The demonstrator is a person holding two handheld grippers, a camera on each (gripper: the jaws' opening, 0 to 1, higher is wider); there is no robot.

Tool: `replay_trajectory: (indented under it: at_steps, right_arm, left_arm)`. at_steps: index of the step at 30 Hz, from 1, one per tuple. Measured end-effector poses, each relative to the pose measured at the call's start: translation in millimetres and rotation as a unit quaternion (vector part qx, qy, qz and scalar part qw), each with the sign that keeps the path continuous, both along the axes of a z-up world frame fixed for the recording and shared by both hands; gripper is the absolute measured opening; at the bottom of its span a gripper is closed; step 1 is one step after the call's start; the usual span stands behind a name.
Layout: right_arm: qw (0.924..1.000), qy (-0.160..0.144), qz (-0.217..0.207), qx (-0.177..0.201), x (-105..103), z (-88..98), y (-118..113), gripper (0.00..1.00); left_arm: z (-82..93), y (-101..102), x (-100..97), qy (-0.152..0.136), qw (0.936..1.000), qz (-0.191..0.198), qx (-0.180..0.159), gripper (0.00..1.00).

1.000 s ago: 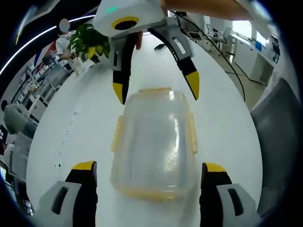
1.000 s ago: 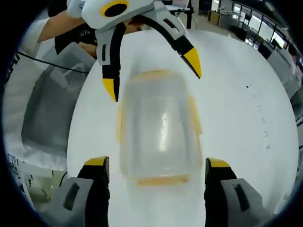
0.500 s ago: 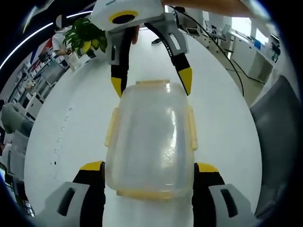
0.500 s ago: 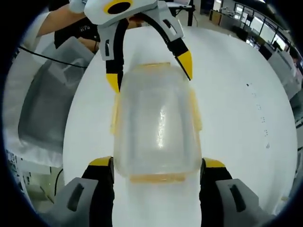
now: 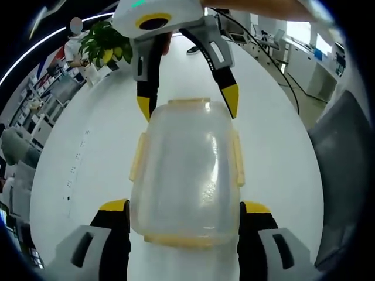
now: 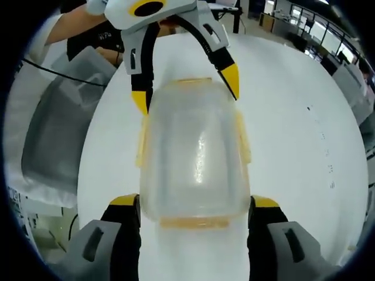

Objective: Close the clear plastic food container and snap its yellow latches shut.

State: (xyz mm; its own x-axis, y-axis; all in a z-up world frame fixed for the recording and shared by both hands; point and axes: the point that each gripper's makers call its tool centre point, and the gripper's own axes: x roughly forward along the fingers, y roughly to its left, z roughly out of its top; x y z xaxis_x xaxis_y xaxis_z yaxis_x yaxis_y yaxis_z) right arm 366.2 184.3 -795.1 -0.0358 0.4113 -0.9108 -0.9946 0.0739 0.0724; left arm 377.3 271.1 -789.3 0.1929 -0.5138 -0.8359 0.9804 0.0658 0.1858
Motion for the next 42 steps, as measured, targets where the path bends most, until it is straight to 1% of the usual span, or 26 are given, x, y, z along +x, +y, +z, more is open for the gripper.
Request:
replay_trajectory:
  at_steps: [6, 18, 23, 28, 35, 42]
  right_arm:
    - [1.0, -0.005, 0.005, 0.002, -1, -0.6, 16, 0.72]
    - [0.9999, -0.007, 0.013, 0.008, -11, -1.2, 64, 0.73]
    - [0.9999, -0.007, 0.014, 0.005, -12, -1.9, 76, 0.73]
    - [0.9999, -0.006, 0.011, 0.002, -12, -2.6, 83, 0.73]
    - [0.9999, -0.008, 0.007, -0.004, -11, -3.0, 84, 0.73]
    - [0.9999, -0.009, 0.007, -0.011, -1, -0.2, 82, 0.73]
  left_arm:
    - [-0.4, 17, -3.2, 0.0, 1.0, 0.008, 0.0, 0.72]
    - [-1.6, 65, -12.6, 0.002, 0.9998, 0.019, 0.001, 0.72]
    - [-1.7, 77, -13.6, 0.003, 0.9998, 0.021, -0.007, 0.72]
    - [-1.8, 84, -13.8, 0.003, 0.9998, 0.018, -0.011, 0.72]
    - [-1.0, 84, -11.3, 0.005, 0.9997, 0.013, -0.022, 0.72]
    - [1.5, 82, -1.3, 0.006, 0.9995, 0.011, -0.03, 0.73]
